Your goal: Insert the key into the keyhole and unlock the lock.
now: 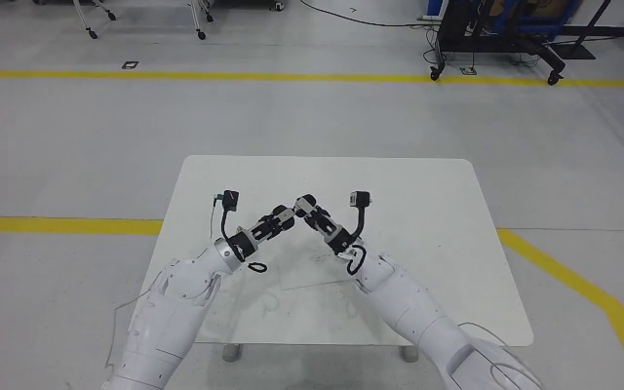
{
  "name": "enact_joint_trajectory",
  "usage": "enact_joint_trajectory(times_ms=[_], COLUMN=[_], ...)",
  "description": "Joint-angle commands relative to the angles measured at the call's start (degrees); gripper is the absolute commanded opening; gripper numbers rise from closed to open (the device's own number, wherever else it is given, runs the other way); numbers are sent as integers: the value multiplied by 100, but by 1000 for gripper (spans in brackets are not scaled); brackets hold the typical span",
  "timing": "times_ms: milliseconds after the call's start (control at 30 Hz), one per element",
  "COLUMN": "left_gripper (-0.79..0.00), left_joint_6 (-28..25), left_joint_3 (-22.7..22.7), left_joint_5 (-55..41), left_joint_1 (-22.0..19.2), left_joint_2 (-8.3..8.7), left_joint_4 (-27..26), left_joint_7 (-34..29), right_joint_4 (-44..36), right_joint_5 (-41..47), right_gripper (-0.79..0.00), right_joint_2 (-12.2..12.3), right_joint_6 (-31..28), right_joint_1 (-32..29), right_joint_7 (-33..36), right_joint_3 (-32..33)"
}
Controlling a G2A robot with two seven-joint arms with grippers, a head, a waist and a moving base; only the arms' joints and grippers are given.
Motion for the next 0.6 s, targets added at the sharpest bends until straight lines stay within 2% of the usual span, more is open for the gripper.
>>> enact_joint_trajectory(times_ms=[0, 67, 100, 133, 167, 533, 567], left_gripper=[-640, -665, -702, -776, -785, -785, -785], left_joint_6=[-2, 1, 6, 17, 31, 109, 108], left_joint_3=[4, 7, 8, 4, 4, 16, 15], left_joint_5=[-3, 8, 12, 40, 53, 99, 109], left_joint_1=[-3, -6, -6, -7, -3, 3, 4], left_joint_2=[2, 5, 6, 8, 8, 13, 14], left_joint_4=[3, 9, 8, 8, 8, -7, -8], left_joint_7=[-3, 0, 6, 28, 60, 193, 199], right_joint_4=[35, 70, 82, 95, 108, 159, 152], right_joint_5=[69, 129, 141, 160, 174, 192, 213], right_gripper=[-785, -785, -785, -785, -785, -785, -671], right_joint_2=[-15, -34, -39, -46, -53, -104, -108], right_joint_6=[30, 41, 46, 48, 45, -22, -42], right_joint_1=[17, 35, 40, 47, 53, 51, 39], right_joint_7=[109, 214, 238, 270, 299, 519, 569], right_joint_3=[6, 13, 17, 23, 30, 117, 119])
